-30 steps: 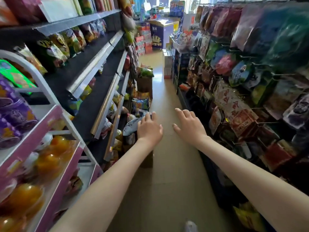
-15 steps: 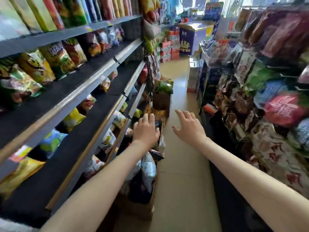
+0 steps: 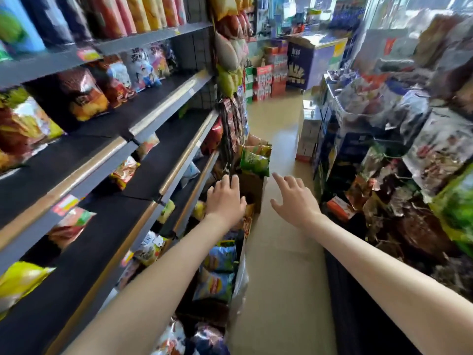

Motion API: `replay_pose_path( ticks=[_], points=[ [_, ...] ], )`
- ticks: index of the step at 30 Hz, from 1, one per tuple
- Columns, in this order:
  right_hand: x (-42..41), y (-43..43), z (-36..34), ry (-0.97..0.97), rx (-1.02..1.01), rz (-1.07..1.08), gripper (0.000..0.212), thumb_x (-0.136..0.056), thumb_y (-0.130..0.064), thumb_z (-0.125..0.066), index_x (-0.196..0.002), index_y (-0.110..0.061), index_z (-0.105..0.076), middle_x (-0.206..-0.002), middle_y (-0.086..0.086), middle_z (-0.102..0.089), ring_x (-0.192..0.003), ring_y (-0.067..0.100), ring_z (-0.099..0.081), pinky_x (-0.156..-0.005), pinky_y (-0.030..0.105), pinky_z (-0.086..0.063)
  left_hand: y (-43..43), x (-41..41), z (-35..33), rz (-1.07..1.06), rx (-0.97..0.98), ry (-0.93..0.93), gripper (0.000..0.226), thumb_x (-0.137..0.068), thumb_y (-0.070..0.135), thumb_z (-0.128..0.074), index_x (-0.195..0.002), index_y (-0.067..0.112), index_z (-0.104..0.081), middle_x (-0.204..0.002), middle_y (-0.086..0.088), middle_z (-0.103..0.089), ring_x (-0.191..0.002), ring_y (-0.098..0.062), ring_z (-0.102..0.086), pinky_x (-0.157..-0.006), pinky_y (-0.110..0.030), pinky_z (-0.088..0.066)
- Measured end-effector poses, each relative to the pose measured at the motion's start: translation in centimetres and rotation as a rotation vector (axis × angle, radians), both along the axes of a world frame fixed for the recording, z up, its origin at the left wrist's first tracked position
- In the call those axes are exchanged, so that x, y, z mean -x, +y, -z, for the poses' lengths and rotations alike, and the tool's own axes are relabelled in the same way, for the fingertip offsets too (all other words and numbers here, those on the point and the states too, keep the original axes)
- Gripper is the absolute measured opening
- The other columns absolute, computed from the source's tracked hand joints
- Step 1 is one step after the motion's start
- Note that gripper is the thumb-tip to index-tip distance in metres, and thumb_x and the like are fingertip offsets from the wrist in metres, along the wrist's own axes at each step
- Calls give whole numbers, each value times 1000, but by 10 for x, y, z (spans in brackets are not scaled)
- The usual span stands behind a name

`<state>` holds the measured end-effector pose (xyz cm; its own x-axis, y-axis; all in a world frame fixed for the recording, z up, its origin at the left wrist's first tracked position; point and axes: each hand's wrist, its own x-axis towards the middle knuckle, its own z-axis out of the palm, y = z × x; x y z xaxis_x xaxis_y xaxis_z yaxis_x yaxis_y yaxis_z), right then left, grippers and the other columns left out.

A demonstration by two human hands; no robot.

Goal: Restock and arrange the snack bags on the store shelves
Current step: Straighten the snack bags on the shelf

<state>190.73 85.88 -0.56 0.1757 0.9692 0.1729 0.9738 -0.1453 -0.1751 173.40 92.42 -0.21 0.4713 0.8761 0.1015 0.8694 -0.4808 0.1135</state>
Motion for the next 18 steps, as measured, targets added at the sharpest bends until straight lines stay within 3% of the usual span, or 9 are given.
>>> replay_pose_path(
  ticks=[8, 18],
  points=[
    [-151, 209, 41, -4, 68, -40, 76, -93, -41, -50, -153, -22, -7, -141, 10, -39, -128, 31, -37, -101, 42, -42, 192, -133, 40, -68, 64, 68, 65, -96, 39, -43, -149, 11, -17, -153, -14, -22, -138, -31, -29, -110, -42, -27],
    [-307, 471, 88, -29, 207, -209, 86, -91, -44, -53, -152, -23, 3, -149, 12, -28, -131, 35, -31, -102, 43, -40, 425, -248, 94, -207, 192, 107, 65, -96, 39, -45, -148, 10, -19, -149, -13, -27, -133, -32, -35, -108, -42, -32]
  ],
)
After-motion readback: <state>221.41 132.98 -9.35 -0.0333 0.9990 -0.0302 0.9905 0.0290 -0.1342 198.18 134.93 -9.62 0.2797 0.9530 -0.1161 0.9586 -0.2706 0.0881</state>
